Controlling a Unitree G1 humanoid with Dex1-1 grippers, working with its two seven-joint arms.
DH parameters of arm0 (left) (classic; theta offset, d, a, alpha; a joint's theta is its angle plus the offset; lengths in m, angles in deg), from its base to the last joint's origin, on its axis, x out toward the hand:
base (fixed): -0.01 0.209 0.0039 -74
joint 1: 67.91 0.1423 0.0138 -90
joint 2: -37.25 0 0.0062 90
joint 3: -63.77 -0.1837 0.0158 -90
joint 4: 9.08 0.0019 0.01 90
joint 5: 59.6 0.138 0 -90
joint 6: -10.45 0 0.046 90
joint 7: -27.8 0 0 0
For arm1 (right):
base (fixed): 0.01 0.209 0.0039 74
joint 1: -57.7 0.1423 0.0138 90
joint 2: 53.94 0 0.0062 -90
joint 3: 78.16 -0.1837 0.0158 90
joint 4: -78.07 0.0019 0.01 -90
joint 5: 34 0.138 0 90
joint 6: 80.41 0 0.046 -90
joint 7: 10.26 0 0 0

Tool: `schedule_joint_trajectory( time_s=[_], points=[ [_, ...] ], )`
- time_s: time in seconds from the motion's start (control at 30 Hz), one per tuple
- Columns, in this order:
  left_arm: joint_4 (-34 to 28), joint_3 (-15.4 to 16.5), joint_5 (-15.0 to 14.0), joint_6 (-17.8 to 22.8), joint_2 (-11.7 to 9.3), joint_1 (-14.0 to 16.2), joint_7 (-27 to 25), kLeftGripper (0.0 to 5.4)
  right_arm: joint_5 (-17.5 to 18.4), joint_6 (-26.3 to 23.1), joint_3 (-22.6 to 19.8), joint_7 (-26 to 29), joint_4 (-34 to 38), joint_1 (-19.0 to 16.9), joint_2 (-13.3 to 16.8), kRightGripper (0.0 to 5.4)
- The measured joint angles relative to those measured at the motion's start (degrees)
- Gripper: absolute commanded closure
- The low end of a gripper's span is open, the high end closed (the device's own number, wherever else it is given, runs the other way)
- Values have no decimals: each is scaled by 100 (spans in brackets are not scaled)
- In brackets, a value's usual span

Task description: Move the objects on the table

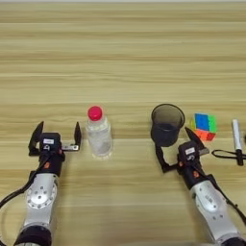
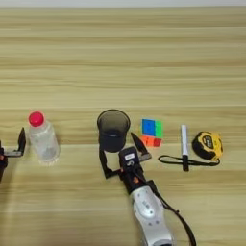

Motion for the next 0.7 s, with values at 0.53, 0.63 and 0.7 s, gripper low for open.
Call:
schedule_joint_trajectory(
  time_s=[0.53, 0.63, 0.7],
  points=[
    [0, -6, 0, -1, 4, 1, 4, 3, 1, 110, -152, -65, -712, 458, -37, 0],
    [0, -6, 0, -1, 4, 1, 6, 3, 1, 129, -160, -65, -768, 540, -42, 0],
    [0, -6, 0, -1, 5, 1, 8, 3, 1, 141, -161, -64, -823, 583, -49, 0]
  ],
)
